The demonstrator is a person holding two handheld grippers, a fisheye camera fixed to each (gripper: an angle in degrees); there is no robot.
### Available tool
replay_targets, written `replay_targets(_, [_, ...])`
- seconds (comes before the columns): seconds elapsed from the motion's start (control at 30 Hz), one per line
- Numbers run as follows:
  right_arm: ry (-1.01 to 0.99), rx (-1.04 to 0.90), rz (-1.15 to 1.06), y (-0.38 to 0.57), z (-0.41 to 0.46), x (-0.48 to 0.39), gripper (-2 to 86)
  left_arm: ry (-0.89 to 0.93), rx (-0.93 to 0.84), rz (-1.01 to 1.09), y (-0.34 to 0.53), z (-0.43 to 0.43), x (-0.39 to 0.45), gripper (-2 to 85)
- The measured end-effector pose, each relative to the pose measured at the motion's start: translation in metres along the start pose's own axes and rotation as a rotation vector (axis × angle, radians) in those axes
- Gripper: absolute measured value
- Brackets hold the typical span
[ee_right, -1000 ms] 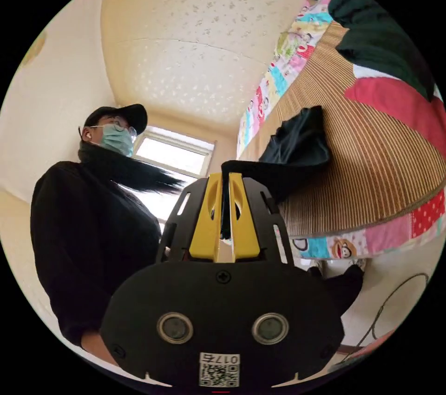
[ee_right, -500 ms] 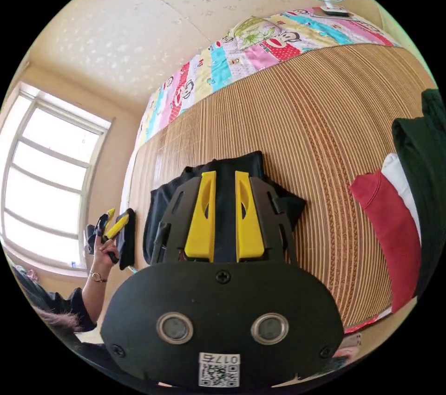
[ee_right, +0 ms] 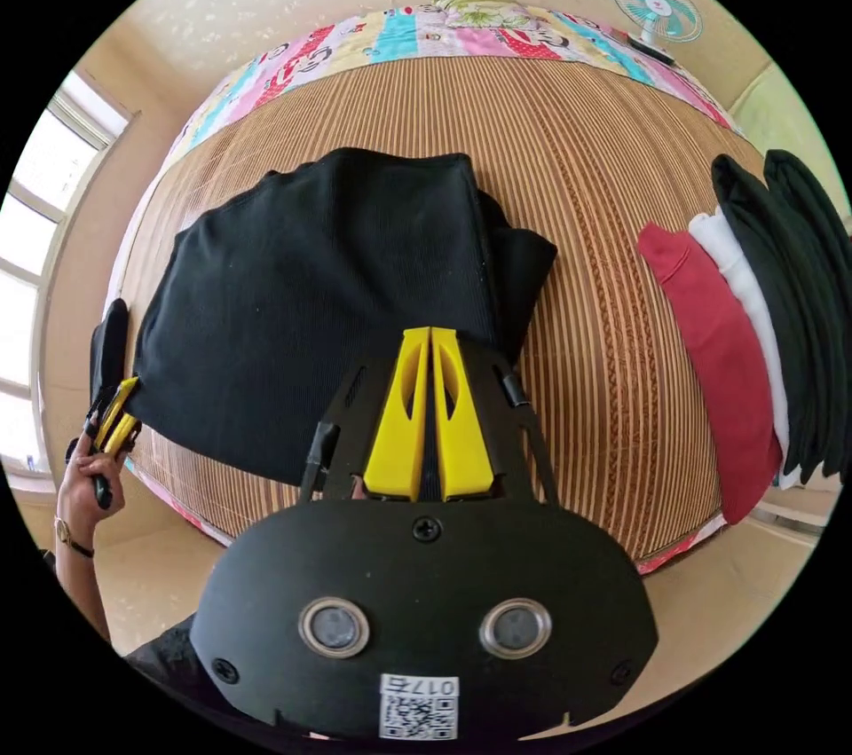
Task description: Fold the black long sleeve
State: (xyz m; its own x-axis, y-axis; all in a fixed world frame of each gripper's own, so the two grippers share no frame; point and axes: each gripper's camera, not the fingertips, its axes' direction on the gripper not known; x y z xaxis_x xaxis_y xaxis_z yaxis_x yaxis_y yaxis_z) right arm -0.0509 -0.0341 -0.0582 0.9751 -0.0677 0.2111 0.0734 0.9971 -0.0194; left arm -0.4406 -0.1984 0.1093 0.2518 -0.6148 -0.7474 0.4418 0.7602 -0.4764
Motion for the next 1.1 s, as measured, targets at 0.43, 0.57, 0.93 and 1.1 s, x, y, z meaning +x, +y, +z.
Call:
replay_targets(0.43, [-0.171, 0.032, 0.418, 0.117, -0.077, 0.167, 3.1, 0.03, -0.759, 1.006, 0.236, 0.211, 0.198, 10.4])
replay_targets(0.57, [-0.493, -0.002, 0.595, 0.173, -0.066, 0.215, 8.1, -0.274, -0.437, 0.718, 0.187, 0.179, 0.144, 14.2])
replay_targets(0.93, [-1.305, 0.053, 0.931, 0.234, 0.034, 0.208, 21.9, -0.136, -0.806, 0.409, 0.219, 0.204, 0.075, 6.8])
replay_targets(1.1, [-1.527, 0.187, 0.824, 0.184, 0.022, 0.192, 21.2, -0.119, -0.871, 0.59, 0.277, 0.159, 0.168, 6.6])
